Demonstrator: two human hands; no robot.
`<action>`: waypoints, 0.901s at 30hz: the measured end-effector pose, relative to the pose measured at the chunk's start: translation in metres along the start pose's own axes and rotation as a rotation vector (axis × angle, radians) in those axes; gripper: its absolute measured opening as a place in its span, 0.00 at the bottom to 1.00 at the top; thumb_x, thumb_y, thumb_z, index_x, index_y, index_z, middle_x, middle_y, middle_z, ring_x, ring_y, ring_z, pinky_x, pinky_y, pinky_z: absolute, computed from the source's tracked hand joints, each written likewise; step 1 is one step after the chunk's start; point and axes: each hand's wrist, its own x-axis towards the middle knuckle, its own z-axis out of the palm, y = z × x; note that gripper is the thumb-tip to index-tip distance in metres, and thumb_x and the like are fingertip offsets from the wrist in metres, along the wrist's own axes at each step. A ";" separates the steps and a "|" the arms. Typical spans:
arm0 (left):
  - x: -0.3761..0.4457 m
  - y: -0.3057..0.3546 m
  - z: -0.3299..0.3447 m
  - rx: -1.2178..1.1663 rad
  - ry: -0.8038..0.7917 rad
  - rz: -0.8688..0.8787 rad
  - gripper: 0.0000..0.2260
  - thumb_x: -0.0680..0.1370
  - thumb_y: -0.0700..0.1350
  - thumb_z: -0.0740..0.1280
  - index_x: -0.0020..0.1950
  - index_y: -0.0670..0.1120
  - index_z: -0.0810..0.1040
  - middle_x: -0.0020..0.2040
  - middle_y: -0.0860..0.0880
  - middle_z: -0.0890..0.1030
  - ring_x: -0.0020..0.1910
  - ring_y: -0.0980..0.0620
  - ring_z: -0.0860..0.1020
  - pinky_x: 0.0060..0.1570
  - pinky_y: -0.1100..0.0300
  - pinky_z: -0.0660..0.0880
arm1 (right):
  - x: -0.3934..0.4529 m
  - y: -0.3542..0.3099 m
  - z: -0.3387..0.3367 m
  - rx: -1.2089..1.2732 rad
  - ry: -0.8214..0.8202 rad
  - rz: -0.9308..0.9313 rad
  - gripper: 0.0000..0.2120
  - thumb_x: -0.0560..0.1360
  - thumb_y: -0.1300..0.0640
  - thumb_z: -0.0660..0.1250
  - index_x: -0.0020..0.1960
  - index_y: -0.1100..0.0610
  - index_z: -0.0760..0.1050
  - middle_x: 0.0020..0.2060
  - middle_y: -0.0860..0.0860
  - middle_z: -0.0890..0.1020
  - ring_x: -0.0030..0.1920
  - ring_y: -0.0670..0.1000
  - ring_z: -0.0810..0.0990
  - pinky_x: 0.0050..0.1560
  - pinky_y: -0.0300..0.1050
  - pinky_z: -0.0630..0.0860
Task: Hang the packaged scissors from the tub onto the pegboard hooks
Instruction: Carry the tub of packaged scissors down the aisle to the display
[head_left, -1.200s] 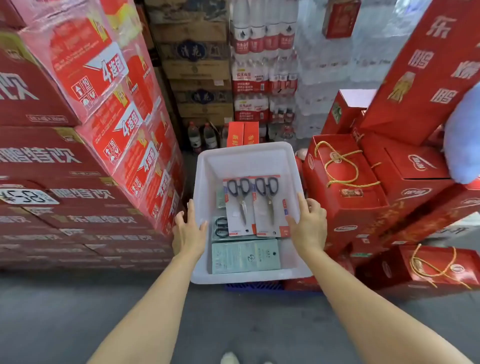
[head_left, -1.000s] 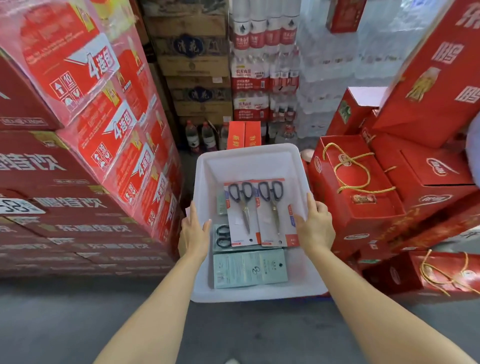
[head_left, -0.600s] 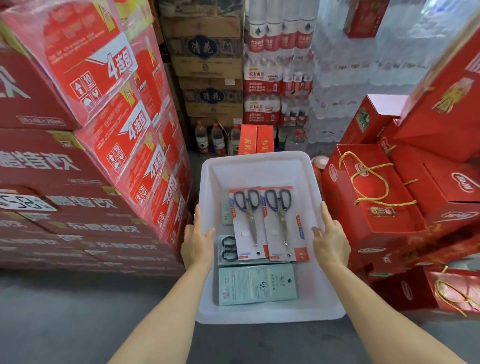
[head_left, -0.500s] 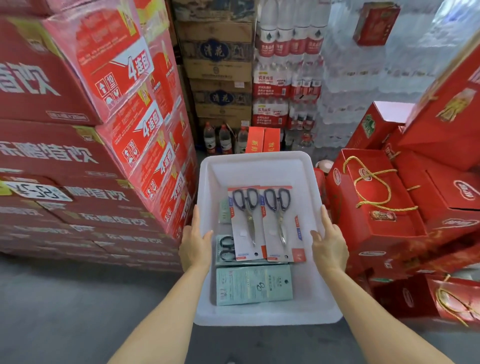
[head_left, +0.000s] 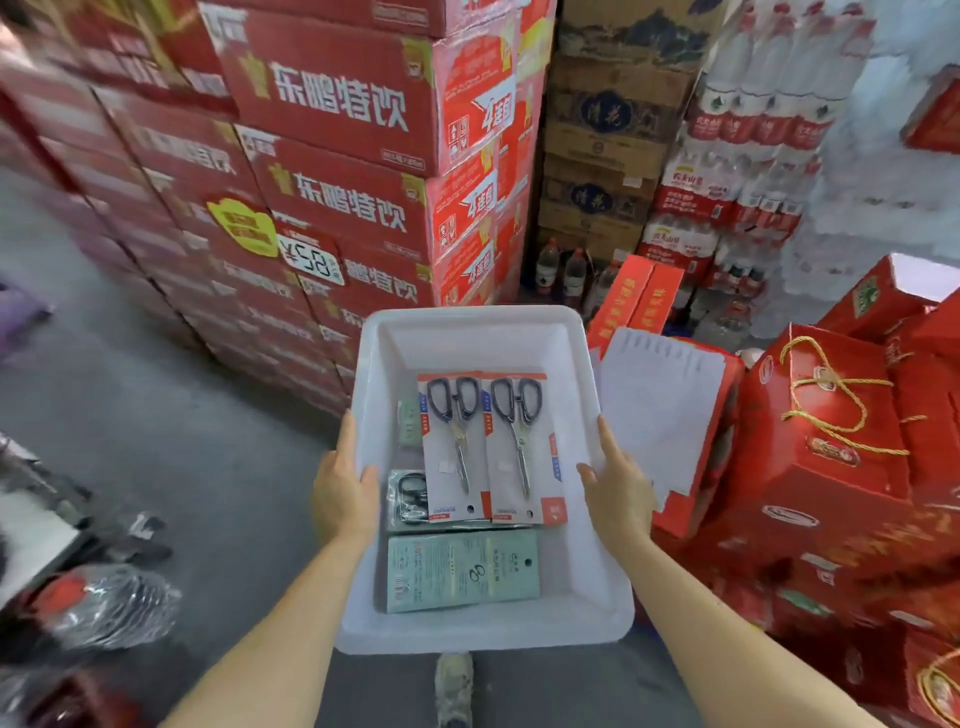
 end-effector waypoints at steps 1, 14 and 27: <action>-0.005 -0.012 -0.013 0.017 0.027 -0.033 0.34 0.79 0.39 0.65 0.78 0.60 0.54 0.54 0.42 0.76 0.48 0.42 0.77 0.43 0.53 0.72 | -0.004 -0.010 0.007 0.001 -0.022 -0.031 0.34 0.80 0.55 0.65 0.79 0.42 0.50 0.49 0.53 0.77 0.41 0.51 0.73 0.41 0.43 0.67; 0.025 -0.125 -0.157 0.106 0.334 -0.340 0.33 0.79 0.40 0.63 0.78 0.62 0.53 0.50 0.41 0.74 0.41 0.43 0.74 0.39 0.50 0.72 | -0.002 -0.207 0.113 -0.038 -0.187 -0.449 0.33 0.80 0.54 0.63 0.79 0.43 0.51 0.55 0.54 0.78 0.48 0.57 0.78 0.45 0.47 0.72; 0.148 -0.188 -0.237 0.158 0.492 -0.466 0.30 0.79 0.42 0.64 0.77 0.59 0.57 0.48 0.43 0.73 0.44 0.40 0.76 0.45 0.48 0.73 | 0.051 -0.378 0.213 0.031 -0.229 -0.633 0.33 0.79 0.57 0.64 0.79 0.45 0.55 0.49 0.55 0.79 0.42 0.53 0.76 0.45 0.50 0.76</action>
